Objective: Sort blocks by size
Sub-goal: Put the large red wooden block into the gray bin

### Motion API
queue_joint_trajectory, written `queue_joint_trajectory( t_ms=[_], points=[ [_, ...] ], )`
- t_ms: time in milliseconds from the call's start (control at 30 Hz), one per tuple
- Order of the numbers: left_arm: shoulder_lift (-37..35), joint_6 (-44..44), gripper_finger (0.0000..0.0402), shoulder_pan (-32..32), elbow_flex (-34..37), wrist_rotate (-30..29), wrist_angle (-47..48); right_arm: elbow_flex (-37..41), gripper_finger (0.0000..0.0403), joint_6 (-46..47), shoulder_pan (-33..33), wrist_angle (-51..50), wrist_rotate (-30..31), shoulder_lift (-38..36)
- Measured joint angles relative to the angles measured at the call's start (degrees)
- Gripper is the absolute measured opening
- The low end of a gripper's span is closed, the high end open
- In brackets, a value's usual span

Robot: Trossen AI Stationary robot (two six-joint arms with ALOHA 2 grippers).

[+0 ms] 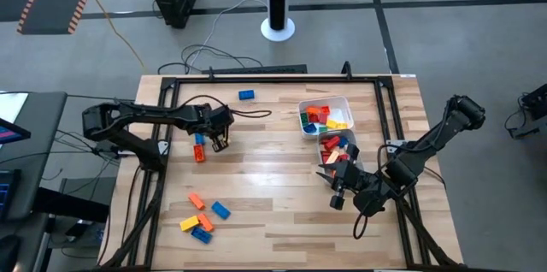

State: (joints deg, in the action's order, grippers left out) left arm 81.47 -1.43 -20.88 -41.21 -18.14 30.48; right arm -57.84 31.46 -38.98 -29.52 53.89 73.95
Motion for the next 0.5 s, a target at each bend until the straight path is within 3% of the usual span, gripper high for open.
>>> queue_joint_trajectory(
  t_ms=[400,500],
  points=[
    [-3.0,-2.3,0.0001,2.3,-5.6,-1.8,3.6,0.0,0.0123,0.0,0.1,0.1,0.0,0.0],
    [-3.0,-5.1,0.0005,1.1,-5.6,-5.0,3.6,0.0,0.0123,0.0,0.1,0.2,0.0,0.0]
  ],
)
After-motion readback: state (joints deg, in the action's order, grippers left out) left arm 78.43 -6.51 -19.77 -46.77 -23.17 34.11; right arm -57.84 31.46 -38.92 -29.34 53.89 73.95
